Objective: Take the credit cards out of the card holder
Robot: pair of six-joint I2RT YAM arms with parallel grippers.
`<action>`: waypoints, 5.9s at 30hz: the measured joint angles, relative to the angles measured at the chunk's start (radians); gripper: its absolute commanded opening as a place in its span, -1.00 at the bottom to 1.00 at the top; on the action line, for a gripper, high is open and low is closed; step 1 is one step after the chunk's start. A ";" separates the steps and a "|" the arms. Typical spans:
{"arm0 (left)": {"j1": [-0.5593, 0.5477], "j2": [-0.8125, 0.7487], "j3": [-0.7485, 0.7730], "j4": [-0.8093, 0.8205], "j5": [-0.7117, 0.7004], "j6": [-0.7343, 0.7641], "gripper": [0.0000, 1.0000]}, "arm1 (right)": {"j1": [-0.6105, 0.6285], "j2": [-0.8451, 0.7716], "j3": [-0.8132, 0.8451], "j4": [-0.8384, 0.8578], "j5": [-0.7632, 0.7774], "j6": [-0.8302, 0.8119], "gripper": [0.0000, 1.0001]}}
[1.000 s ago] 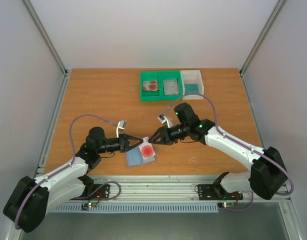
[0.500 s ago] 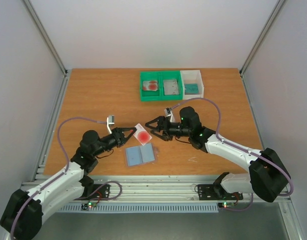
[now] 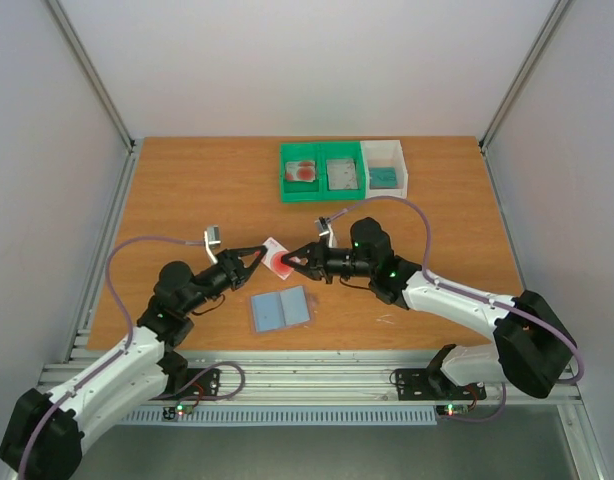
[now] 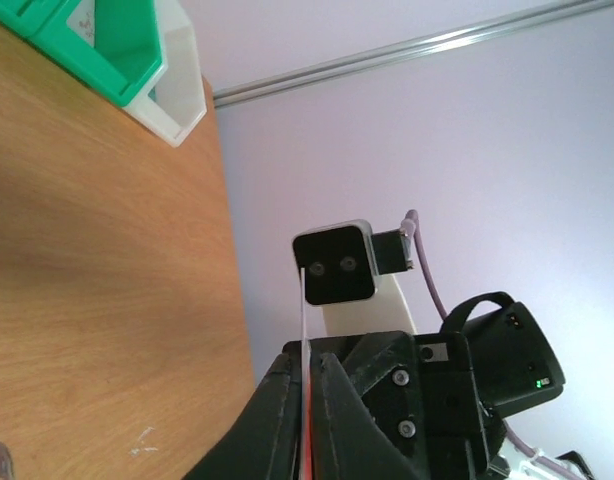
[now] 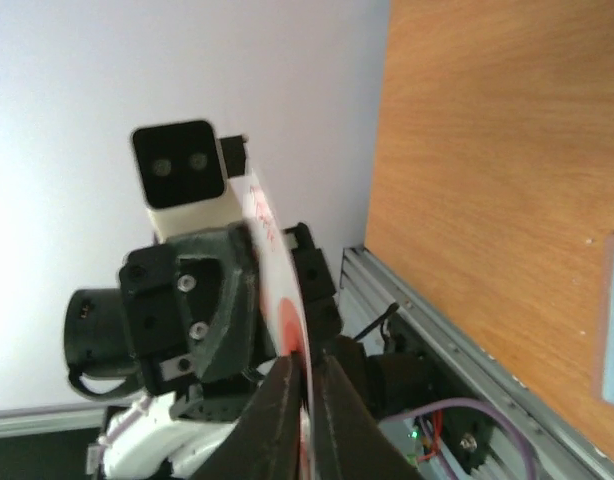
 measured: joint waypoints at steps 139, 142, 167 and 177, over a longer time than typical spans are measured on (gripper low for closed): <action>0.001 -0.040 0.162 -0.935 -0.087 0.550 0.99 | -0.343 0.781 1.011 -0.694 0.312 -0.696 -0.98; 0.001 -0.040 0.161 -0.935 -0.087 0.549 0.99 | -0.343 0.857 1.089 -0.722 0.304 -0.696 -0.97; 0.001 -0.014 0.161 -0.940 -0.104 0.541 0.99 | -0.343 1.209 1.588 -0.991 0.352 -0.705 -0.75; 0.001 0.065 0.163 -0.948 -0.089 0.531 0.94 | -0.343 1.231 1.667 -1.087 0.383 -0.726 -0.43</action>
